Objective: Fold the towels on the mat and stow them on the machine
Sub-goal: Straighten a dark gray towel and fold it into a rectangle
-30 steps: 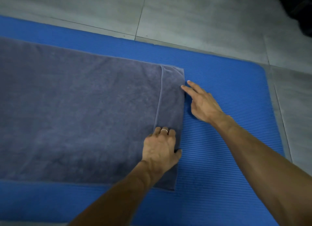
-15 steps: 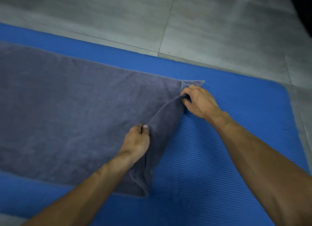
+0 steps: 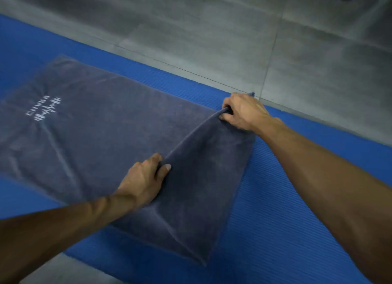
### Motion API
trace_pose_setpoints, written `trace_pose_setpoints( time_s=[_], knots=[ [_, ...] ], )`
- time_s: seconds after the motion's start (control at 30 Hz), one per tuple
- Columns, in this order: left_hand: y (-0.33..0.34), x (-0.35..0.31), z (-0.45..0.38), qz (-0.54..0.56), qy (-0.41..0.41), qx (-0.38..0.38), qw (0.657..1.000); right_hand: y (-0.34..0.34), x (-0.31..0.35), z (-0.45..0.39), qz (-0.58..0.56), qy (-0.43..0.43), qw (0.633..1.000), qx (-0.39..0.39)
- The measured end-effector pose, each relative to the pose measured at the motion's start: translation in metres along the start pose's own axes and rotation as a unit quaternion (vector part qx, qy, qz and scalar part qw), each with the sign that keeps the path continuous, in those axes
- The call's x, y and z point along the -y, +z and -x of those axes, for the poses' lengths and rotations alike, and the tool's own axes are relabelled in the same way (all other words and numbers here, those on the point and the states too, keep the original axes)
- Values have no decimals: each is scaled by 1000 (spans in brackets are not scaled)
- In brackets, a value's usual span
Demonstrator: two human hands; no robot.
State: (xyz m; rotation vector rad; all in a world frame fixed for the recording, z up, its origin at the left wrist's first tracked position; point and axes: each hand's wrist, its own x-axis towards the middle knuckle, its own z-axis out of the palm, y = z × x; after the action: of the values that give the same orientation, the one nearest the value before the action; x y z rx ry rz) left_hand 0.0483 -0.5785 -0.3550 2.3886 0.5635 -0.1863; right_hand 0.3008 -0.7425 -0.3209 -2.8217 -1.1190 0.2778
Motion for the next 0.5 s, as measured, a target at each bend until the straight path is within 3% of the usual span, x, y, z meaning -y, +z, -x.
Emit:
trace_pose_setpoints(
  time_s=[0.5],
  knots=[
    [-165,180,-19,142,-78,-86,983,-23,252,-190,35,-136,989,41]
  ],
)
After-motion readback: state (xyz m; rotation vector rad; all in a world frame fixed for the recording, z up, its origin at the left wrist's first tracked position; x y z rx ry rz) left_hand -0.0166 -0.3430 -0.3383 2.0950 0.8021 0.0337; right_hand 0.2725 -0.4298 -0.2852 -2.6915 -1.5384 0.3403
